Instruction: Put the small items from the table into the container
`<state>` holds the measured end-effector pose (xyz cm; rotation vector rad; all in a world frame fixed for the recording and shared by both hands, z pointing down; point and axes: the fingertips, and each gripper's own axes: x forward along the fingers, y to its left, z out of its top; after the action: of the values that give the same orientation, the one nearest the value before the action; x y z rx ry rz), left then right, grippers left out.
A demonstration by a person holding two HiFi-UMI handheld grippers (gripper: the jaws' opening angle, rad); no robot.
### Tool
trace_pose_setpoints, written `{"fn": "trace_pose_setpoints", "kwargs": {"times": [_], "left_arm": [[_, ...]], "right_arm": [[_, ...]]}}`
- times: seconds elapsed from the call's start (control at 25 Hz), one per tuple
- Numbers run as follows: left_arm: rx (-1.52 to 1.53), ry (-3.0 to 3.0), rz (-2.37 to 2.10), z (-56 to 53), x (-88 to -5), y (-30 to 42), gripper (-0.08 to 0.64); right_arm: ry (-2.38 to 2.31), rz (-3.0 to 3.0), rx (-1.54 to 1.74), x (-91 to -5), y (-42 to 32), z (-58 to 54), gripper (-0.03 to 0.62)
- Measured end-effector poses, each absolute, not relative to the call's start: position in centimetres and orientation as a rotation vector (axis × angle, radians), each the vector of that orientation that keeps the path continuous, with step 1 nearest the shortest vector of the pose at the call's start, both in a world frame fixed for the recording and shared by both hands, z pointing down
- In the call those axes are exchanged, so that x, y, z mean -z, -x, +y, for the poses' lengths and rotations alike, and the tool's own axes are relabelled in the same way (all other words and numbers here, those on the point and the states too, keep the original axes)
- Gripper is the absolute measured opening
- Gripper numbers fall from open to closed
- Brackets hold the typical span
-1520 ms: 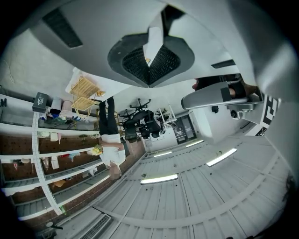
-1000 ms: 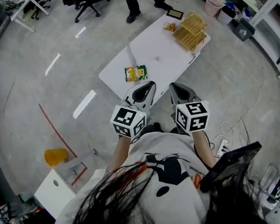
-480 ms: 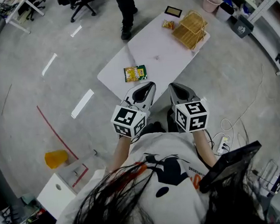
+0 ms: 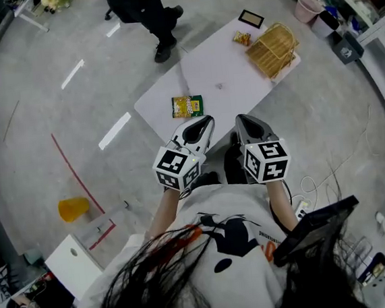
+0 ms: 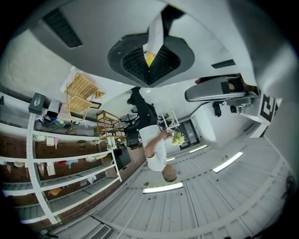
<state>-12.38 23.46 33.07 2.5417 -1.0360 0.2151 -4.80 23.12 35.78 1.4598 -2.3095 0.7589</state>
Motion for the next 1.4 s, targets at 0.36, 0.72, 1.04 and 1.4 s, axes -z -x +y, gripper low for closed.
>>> {"fn": "trace_pose_setpoints", "kwargs": {"times": [0.36,0.72,1.04,1.4], "left_arm": [[-0.151,-2.332,-1.171,15.4,-36.9,10.5,0.011],[-0.159,-2.267,-1.276,8.3,-41.4,9.8,0.011],[-0.17,-2.205,-1.29,6.6,-47.0,11.7,0.011],[-0.256,-2.104,-1.299,7.4,-56.4,16.2,0.011]], "right_arm": [[-1.297,-2.314,-0.864,-40.0,1.3,14.6,0.014],[-1.118,-2.318,-0.903,-47.1,-0.4,8.0,0.014],[-0.916,-2.306,-0.818,-54.1,1.8,5.2,0.014],[-0.805,-2.263,-0.861,-62.9,5.3,5.6,0.014]]}}
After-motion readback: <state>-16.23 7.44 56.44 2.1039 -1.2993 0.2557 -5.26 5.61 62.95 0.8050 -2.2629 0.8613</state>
